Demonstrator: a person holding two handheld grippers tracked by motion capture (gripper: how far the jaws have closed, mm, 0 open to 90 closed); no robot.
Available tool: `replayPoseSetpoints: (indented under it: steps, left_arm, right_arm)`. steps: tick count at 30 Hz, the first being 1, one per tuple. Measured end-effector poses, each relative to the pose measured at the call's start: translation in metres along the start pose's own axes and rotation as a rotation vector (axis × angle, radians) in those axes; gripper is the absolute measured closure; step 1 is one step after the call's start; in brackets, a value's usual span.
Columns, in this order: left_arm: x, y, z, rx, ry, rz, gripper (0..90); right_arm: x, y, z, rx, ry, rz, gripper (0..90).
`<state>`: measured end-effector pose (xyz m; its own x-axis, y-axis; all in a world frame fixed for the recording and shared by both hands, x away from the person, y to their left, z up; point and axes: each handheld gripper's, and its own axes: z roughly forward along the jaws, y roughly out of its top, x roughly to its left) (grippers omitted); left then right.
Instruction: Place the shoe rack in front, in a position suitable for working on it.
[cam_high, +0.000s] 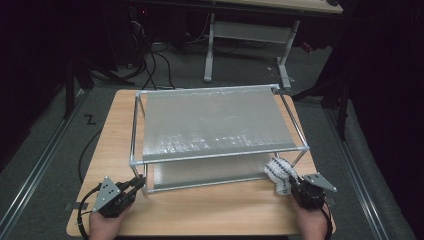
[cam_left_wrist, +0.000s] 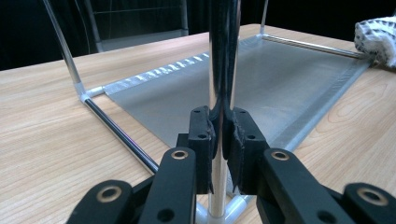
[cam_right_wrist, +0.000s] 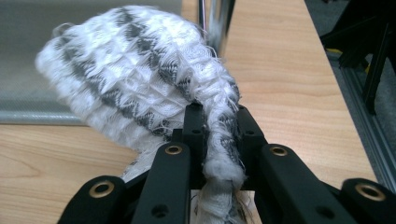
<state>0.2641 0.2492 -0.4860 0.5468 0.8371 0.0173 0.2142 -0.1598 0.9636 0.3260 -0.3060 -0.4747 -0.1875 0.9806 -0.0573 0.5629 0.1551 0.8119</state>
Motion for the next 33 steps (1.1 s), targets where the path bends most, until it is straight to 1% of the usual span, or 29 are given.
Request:
replayPoseSetpoints:
  steps: [3, 7, 10, 11, 12, 15, 16, 18, 19, 20, 23, 26, 29, 31, 33]
  left_arm:
    - [0.000, 0.000, 0.000, 0.001, 0.001, -0.002, 80.4]
    - [0.000, 0.000, 0.000, 0.001, 0.002, -0.001, 80.4]
    - [0.000, 0.000, 0.000, -0.001, 0.001, -0.002, 80.4]
    - [0.000, 0.000, 0.000, -0.001, 0.001, -0.002, 80.4]
    - [0.000, 0.000, 0.000, -0.002, 0.001, -0.002, 80.4]
    - [0.001, 0.000, 0.001, 0.000, 0.001, -0.002, 80.4]
    - [0.001, 0.000, 0.001, 0.000, 0.001, -0.002, 80.4]
    - [0.001, 0.000, 0.001, 0.001, 0.001, -0.003, 80.4]
    - [0.001, 0.000, 0.001, 0.000, 0.001, -0.003, 80.4]
    - [0.001, 0.001, 0.001, 0.001, 0.003, 0.000, 80.4]
    - [0.002, 0.001, 0.001, 0.003, 0.007, 0.002, 80.4]
    - [0.003, 0.001, 0.001, 0.004, 0.015, 0.002, 80.3]
    - [0.004, 0.001, 0.000, 0.005, 0.021, 0.002, 80.3]
    - [0.006, 0.001, -0.001, 0.004, 0.030, -0.001, 80.3]
    - [0.009, 0.001, -0.003, 0.007, 0.043, -0.003, 80.3]
  right_arm:
    - [-0.001, -0.001, 0.001, 0.004, 0.002, 0.006, 79.0]
    - [0.000, 0.000, -0.002, -0.009, 0.004, 0.000, 79.0]
    - [0.003, -0.001, -0.011, -0.035, 0.006, -0.012, 79.0]
    - [0.003, -0.001, -0.011, -0.035, 0.006, -0.012, 79.0]
    - [0.005, -0.004, -0.019, -0.050, 0.008, -0.012, 79.0]
    - [0.005, -0.012, -0.029, -0.052, -0.002, -0.015, 79.0]
    - [0.005, -0.012, -0.029, -0.052, -0.002, -0.015, 79.0]
    - [-0.001, -0.019, -0.034, -0.044, -0.022, -0.005, 79.0]
    - [-0.008, -0.024, -0.036, -0.039, -0.044, 0.003, 79.0]
    - [-0.012, -0.026, -0.037, -0.038, -0.056, 0.012, 79.1]
    - [-0.022, -0.029, -0.040, -0.040, -0.093, 0.040, 79.1]
    - [-0.030, -0.030, -0.043, -0.047, -0.125, 0.058, 79.0]
    - [-0.033, -0.030, -0.043, -0.048, -0.133, 0.062, 79.1]
    - [-0.035, -0.030, -0.044, -0.051, -0.145, 0.067, 79.0]
    - [-0.035, -0.029, -0.044, -0.057, -0.145, 0.066, 79.0]
